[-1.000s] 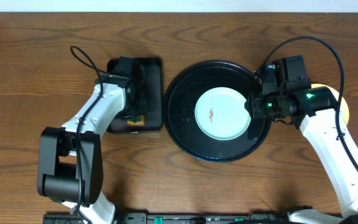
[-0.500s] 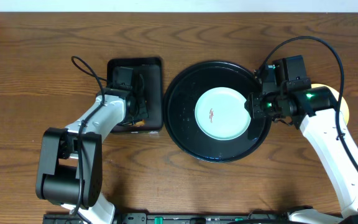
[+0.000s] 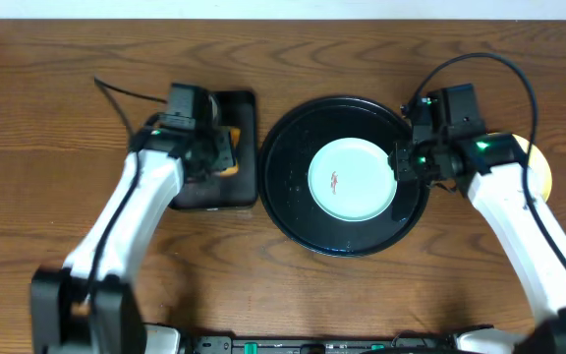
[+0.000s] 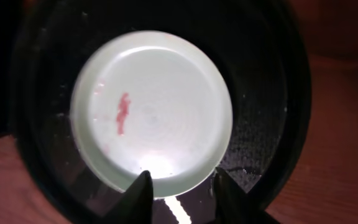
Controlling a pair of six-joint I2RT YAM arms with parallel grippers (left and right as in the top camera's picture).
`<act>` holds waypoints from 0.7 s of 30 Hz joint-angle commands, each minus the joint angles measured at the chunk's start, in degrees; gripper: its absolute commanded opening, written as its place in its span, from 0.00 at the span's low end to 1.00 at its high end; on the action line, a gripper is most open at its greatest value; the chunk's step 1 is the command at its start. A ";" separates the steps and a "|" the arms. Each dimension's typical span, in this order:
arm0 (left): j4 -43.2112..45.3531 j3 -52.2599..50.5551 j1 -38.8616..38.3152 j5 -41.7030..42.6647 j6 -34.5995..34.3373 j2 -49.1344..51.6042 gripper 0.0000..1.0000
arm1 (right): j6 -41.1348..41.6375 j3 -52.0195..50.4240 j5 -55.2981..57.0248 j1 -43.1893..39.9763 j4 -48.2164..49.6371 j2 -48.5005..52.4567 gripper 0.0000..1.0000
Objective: Clean dirty plates on tray and stack at the side
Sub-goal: 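Grasp the sponge with the left gripper and lift it, then scrub the mint plate with the sponge while the right gripper holds it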
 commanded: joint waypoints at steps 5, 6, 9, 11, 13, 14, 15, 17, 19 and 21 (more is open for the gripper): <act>0.00 1.38 0.11 10.19 1.03 -11.50 0.08 | 1.92 -0.13 3.85 -0.70 1.64 11.85 0.31; 0.76 1.38 0.11 10.19 1.03 -12.31 0.08 | 1.92 -0.13 3.85 -0.70 1.68 12.94 0.31; 3.08 1.38 -1.46 10.14 0.94 -13.51 0.07 | 1.90 -0.13 4.81 -0.81 2.08 15.98 0.29; 4.28 1.38 -3.34 10.10 -0.35 -12.96 0.07 | 1.90 -0.13 5.57 -1.18 2.67 17.20 0.29; 6.47 1.38 -6.80 8.90 -3.13 -10.99 0.07 | 1.88 -0.13 5.55 -1.73 3.91 18.64 0.29; 7.45 1.38 -8.41 8.26 -4.17 -9.92 0.07 | 1.86 -0.13 5.55 -1.84 4.37 19.23 0.29; 8.33 1.38 -10.10 7.56 -5.60 -8.63 0.08 | 1.38 -0.13 5.49 -2.05 4.83 19.85 0.29; 10.01 1.38 -13.03 7.13 -8.20 -5.95 0.07 | 0.94 -0.13 5.31 -2.38 5.44 21.18 0.29; 11.72 1.38 -15.96 6.08 -11.80 -2.58 0.07 | -0.37 -0.13 5.03 -2.89 6.03 22.71 0.28; 13.18 1.38 -17.92 5.16 -14.23 0.33 0.07 | -2.80 -0.13 3.39 -3.61 6.69 23.67 0.26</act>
